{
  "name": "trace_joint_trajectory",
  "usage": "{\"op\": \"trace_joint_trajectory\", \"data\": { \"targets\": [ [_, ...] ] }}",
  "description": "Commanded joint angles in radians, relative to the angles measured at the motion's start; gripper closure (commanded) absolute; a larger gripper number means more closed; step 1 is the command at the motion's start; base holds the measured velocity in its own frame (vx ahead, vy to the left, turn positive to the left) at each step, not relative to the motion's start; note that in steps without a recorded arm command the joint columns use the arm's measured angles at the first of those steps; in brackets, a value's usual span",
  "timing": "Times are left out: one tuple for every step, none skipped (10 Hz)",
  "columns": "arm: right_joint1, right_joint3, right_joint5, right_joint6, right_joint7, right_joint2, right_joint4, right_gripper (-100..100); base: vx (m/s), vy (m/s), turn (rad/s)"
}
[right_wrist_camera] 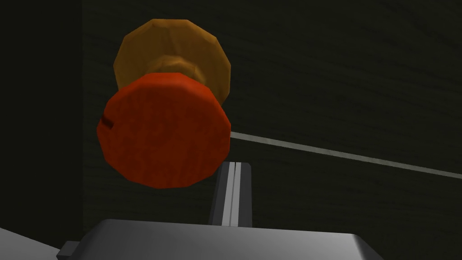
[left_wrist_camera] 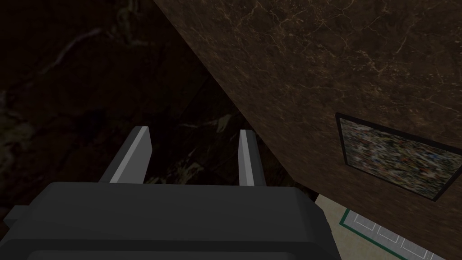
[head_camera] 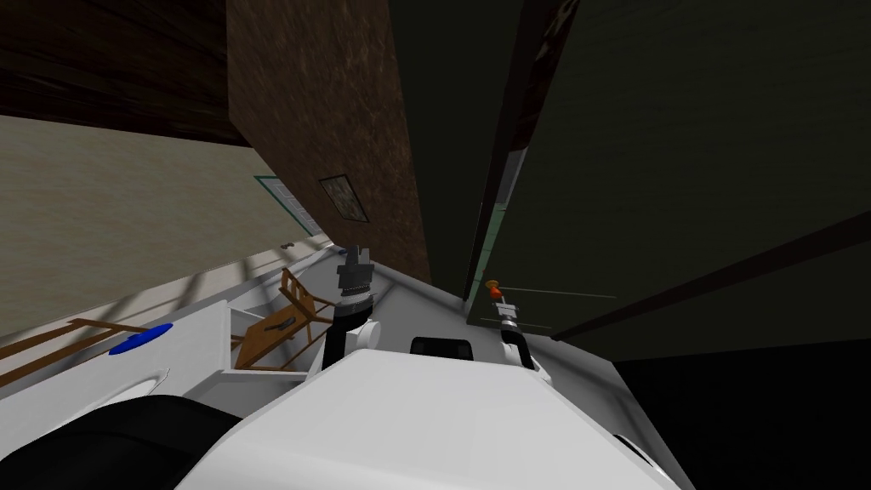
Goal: Pull the door open
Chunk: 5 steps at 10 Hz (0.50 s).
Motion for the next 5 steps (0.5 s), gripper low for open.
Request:
{"op": "trace_joint_trajectory", "data": {
  "targets": [
    [-0.006,0.018,0.005,0.011,0.001,0.018,-0.030,-100,-0.022,0.006,0.000],
    [-0.004,0.025,-0.011,0.012,-0.038,0.019,-0.033,-100,-0.024,-0.013,0.022],
    [-0.004,0.025,-0.011,0.012,-0.038,0.019,-0.033,-100,-0.025,-0.021,0.036],
    [-0.003,0.031,-0.025,0.012,-0.075,0.020,-0.036,-100,-0.040,-0.019,0.058],
    [-0.003,0.031,-0.025,0.012,-0.075,0.020,-0.036,-100,-0.034,-0.013,0.008]
  ]
}}
